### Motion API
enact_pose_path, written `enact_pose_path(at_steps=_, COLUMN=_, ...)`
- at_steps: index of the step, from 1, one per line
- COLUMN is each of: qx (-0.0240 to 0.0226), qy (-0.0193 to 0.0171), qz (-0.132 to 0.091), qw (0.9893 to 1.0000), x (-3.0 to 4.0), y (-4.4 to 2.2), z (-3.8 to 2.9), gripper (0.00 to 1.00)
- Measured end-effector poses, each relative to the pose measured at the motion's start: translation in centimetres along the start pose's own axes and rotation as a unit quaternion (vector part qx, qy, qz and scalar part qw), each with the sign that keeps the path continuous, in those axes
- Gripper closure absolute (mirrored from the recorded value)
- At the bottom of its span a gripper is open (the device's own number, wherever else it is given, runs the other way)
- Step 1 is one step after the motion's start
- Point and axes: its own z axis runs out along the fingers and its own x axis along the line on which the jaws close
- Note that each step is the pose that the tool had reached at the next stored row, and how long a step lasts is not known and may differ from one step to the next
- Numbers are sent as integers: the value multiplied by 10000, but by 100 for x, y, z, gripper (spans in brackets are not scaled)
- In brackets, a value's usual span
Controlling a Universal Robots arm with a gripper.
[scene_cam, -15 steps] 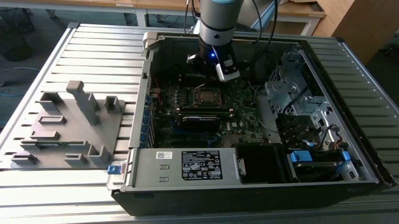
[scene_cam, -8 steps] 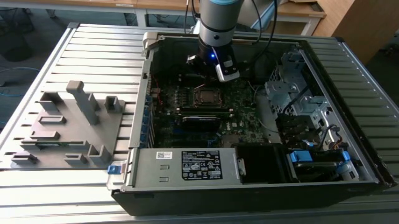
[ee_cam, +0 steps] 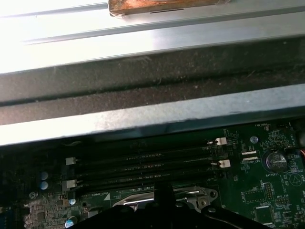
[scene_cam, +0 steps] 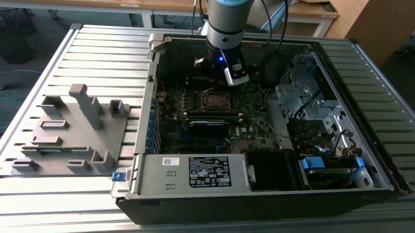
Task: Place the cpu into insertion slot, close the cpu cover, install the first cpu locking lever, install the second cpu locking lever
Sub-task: 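Install the first cpu locking lever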
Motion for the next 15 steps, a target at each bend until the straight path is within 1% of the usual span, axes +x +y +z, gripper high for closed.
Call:
enact_pose_path(at_steps=10, qx=1, qy=-6, qz=-1, qw=10000, x=0, y=-1, z=29, gripper=90)
enact_pose_path(at_steps=15, qx=2, qy=-23, qz=-4, qw=10000, x=1, y=2, z=47, gripper=90)
